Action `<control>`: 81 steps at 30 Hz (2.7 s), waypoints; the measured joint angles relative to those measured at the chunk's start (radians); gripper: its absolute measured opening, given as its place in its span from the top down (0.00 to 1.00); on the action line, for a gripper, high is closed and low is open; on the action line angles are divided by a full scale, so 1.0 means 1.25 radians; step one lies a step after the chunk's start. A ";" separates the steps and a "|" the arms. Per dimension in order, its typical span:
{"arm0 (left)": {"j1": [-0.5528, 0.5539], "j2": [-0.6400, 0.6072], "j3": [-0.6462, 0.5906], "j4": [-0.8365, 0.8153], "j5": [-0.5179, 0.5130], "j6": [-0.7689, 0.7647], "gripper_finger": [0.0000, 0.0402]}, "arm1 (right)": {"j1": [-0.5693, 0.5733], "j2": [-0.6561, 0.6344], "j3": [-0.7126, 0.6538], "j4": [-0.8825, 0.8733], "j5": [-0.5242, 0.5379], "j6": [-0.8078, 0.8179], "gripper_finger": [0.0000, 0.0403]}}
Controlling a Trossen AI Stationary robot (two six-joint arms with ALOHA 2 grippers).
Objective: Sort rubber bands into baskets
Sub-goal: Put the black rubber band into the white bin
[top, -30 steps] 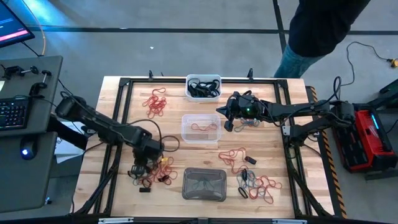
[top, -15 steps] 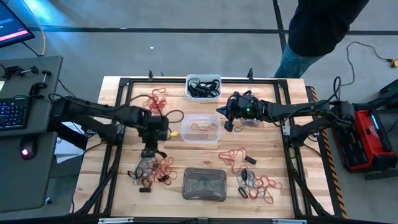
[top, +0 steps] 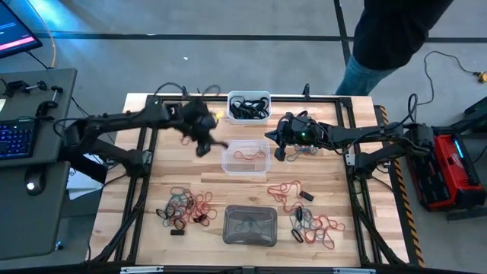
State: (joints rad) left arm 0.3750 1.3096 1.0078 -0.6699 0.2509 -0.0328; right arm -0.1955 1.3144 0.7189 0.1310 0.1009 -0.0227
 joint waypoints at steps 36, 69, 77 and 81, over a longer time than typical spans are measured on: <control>0.245 0.592 0.470 0.073 -0.070 0.281 0.99 | 0.000 0.000 0.000 -0.031 0.000 0.019 1.00; 0.130 0.492 0.470 -0.081 -0.012 0.399 0.66 | 0.000 0.000 0.000 -0.051 0.000 0.037 1.00; 0.061 0.407 0.380 -0.054 -0.008 0.383 0.66 | 0.000 0.000 0.000 -0.054 0.001 0.036 1.00; 0.020 0.322 0.271 0.033 -0.013 0.356 0.66 | 0.000 0.000 0.000 -0.054 0.000 0.034 1.00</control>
State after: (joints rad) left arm 0.3996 1.7122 1.3465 -0.6287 0.2343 0.4120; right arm -0.1955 1.3144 0.7189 0.0635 0.1013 0.0204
